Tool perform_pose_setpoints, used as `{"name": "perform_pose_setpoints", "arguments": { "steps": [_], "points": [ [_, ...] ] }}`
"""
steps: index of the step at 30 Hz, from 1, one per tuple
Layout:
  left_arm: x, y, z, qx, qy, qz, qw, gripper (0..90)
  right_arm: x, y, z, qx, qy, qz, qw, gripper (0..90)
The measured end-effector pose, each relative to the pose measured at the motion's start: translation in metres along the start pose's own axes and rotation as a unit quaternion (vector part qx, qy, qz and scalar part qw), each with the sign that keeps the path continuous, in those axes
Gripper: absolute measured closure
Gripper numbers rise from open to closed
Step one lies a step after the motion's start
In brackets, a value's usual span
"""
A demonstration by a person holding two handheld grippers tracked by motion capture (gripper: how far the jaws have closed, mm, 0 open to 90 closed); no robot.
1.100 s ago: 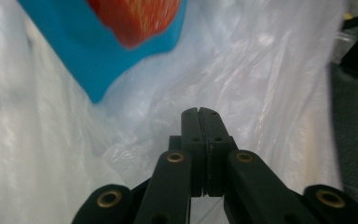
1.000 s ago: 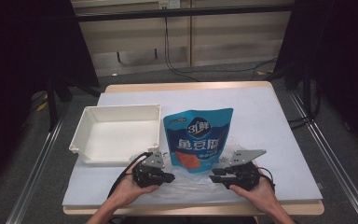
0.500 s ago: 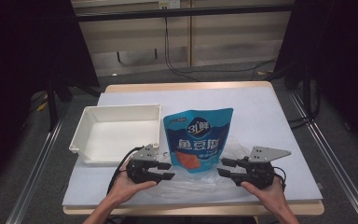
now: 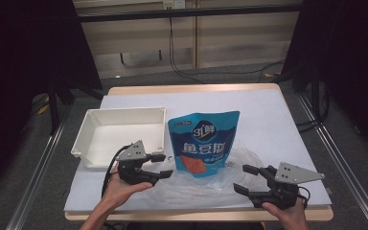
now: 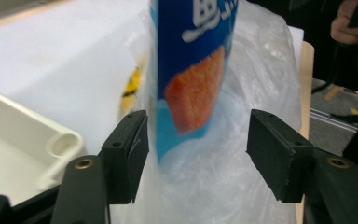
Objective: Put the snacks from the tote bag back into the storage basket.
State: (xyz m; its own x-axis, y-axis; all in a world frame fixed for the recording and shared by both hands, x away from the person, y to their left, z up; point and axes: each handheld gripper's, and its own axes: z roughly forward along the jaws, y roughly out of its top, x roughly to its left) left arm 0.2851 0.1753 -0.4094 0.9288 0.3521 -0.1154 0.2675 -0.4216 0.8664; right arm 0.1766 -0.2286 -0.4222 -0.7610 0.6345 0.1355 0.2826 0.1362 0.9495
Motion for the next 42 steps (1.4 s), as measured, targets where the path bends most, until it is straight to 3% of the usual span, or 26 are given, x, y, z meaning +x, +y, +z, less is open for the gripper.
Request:
{"name": "perform_pose_setpoints", "arguments": {
  "steps": [2,4,9,11,13,15,16,18,20,28,36,38,42],
  "points": [
    [0.0,0.003,-0.004,-0.001,-0.005,0.014,0.9999,40.7,0.0,-0.001,-0.002,0.001,-0.01,0.004,0.9999,25.2],
    [-0.001,0.008,-0.008,-0.001,0.01,0.024,0.9996,40.0,0.0,0.0,0.0,0.001,-0.018,0.003,0.9998,17.9],
    [0.0,0.021,-0.017,-0.03,0.007,0.017,0.9994,34.3,-0.002,-0.002,0.004,0.002,-0.041,0.003,0.9992,12.0],
    [0.001,0.029,-0.019,-0.031,0.006,0.017,0.9994,33.6,-0.002,-0.001,0.003,0.002,-0.042,0.002,0.9991,12.0],
    [0.003,0.035,-0.02,-0.033,-0.012,0.011,0.9993,37.0,-0.003,-0.001,0.003,0.0,-0.043,0.0,0.9991,11.9],
    [0.005,0.041,-0.021,-0.03,-0.002,0.008,0.9995,38.5,-0.005,-0.001,0.001,0.003,-0.044,0.001,0.999,11.9],
    [0.007,0.044,-0.021,-0.034,-0.008,0.009,0.9994,39.6,-0.005,-0.002,0.001,0.003,-0.043,0.0,0.9991,12.1],
    [0.008,0.048,-0.019,-0.028,-0.011,0.004,0.9995,42.6,-0.006,-0.002,0.001,0.005,-0.041,0.001,0.9991,12.7],
    [0.01,0.052,-0.016,-0.021,-0.021,0.014,0.9995,45.8,-0.006,-0.002,0.001,0.005,-0.041,0.002,0.9991,12.7],
    [0.012,0.071,-0.009,-0.015,-0.028,0.03,0.9991,43.8,-0.008,-0.003,0.001,0.009,-0.041,0.003,0.9991,13.8],
    [0.015,0.097,-0.002,0.036,-0.013,0.056,0.9977,50.7,-0.007,-0.003,0.002,0.012,-0.04,0.001,0.9991,13.6],
    [0.017,0.1,0.0,0.043,-0.03,0.057,0.997,52.8,-0.008,-0.003,0.002,0.015,-0.042,0.001,0.999,14.6],
    [0.014,0.107,0.007,0.057,-0.042,0.072,0.9949,54.9,-0.008,-0.004,0.004,0.021,-0.045,0.001,0.9987,15.2]
  ]
}}
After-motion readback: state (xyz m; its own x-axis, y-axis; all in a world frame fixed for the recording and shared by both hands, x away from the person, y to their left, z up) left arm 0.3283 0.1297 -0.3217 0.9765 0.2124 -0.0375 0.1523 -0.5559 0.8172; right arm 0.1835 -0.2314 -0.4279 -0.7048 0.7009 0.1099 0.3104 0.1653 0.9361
